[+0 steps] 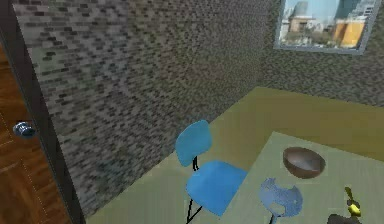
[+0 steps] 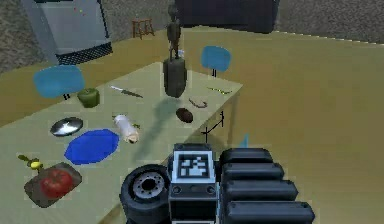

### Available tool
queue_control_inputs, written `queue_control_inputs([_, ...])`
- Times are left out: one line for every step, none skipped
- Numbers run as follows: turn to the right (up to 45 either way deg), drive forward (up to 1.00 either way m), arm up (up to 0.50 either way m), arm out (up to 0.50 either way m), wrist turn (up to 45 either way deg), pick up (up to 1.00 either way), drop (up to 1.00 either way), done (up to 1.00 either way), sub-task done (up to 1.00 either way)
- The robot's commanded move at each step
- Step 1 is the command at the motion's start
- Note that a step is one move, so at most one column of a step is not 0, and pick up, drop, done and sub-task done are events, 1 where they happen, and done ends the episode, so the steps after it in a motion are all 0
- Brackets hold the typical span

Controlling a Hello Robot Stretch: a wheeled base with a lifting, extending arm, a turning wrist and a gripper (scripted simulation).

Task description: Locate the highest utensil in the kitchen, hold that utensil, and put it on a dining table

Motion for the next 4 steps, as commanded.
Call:
queue_control_inputs([12.0, 0.0, 0.0, 0.0, 0.0, 0.0, 0.0, 0.0, 0.0])
queue_control_inputs([-45.0, 0.0, 0.0, 0.0, 0.0, 0.0, 0.0, 0.0, 0.0])
queue_control_inputs([-45.0, 0.0, 0.0, 0.0, 0.0, 0.0, 0.0, 0.0, 0.0])
queue_control_inputs([-9.0, 0.0, 0.0, 0.0, 0.0, 0.0, 0.0, 0.0, 0.0])
